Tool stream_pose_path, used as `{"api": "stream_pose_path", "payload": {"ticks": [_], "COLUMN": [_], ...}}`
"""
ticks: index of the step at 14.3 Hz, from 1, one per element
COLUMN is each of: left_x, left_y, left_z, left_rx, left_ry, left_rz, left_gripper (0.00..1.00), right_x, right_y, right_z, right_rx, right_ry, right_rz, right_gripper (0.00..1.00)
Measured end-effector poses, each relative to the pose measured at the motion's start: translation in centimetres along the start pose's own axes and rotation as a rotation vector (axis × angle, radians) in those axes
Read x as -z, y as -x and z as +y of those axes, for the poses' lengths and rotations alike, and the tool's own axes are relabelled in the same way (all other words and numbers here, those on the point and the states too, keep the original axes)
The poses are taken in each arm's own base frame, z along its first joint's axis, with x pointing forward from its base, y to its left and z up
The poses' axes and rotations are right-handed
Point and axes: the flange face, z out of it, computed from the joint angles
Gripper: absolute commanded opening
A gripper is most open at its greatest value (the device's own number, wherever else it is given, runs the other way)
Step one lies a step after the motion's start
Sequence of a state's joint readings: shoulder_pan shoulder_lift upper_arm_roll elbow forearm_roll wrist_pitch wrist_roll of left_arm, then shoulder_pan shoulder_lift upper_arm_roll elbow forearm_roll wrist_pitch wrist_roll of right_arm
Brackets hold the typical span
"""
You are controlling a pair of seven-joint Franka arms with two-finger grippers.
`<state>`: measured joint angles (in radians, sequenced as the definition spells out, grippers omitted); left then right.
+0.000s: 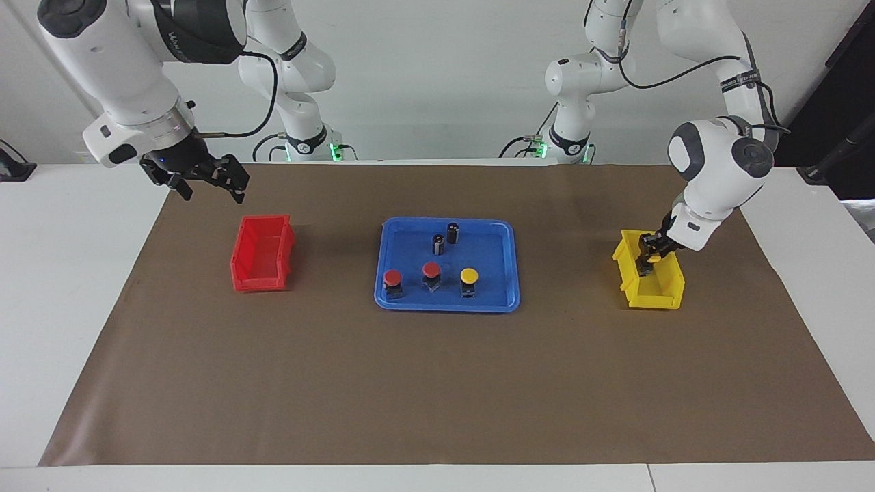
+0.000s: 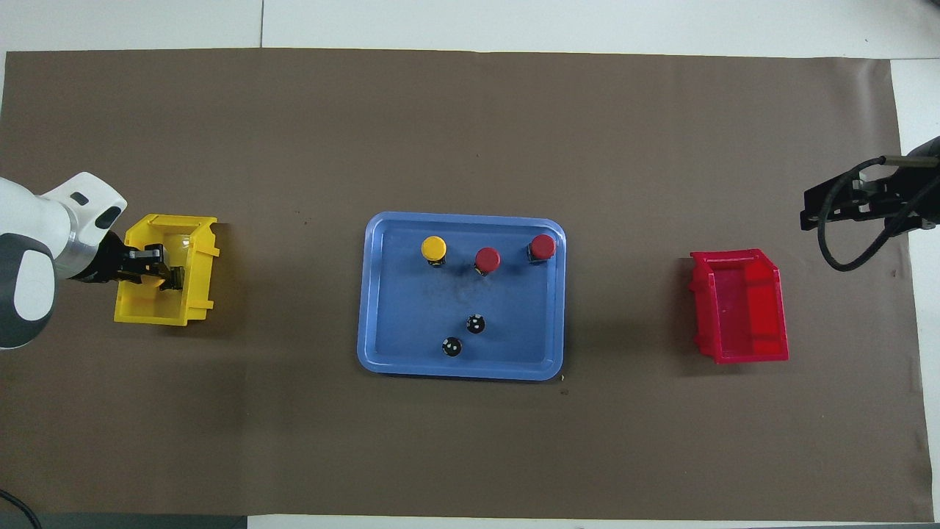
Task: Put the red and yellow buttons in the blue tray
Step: 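Carry the yellow button into the tray with the left gripper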
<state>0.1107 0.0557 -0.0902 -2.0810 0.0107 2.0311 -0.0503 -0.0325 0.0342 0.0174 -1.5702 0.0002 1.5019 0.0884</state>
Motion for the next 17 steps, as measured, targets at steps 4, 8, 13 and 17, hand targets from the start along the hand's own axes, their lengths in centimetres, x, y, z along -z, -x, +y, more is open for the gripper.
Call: {"api": "stream_pose_path", "payload": {"ticks": [4, 8, 13, 17], "left_x": [9.8, 11.4, 8.2, 4.0], "left_y": [-2.8, -3.4, 0.8, 3.6], "left_z": [2.0, 6.8, 24.5, 30.8], "left_rx": [-0.029, -0.053, -0.017, 0.020], "left_ry": [0.000, -0.005, -0.015, 0.011], "left_rz": [-0.020, -0.022, 0.016, 0.033], "left_gripper": [0.01, 0.01, 0.01, 0.01], "right_x": [-0.1, -0.2, 0.0, 0.1], "right_y": [1.0, 1.0, 1.0, 1.0], "right_z": [0.0, 0.2, 0.7, 0.7], "right_rx": [0.014, 0.013, 0.004, 0.017], "right_ry": [0.001, 0.000, -0.001, -0.001], "right_rz": [0.006, 0.031, 0.033, 0.034], "right_gripper": [1.00, 1.00, 1.00, 1.00]}}
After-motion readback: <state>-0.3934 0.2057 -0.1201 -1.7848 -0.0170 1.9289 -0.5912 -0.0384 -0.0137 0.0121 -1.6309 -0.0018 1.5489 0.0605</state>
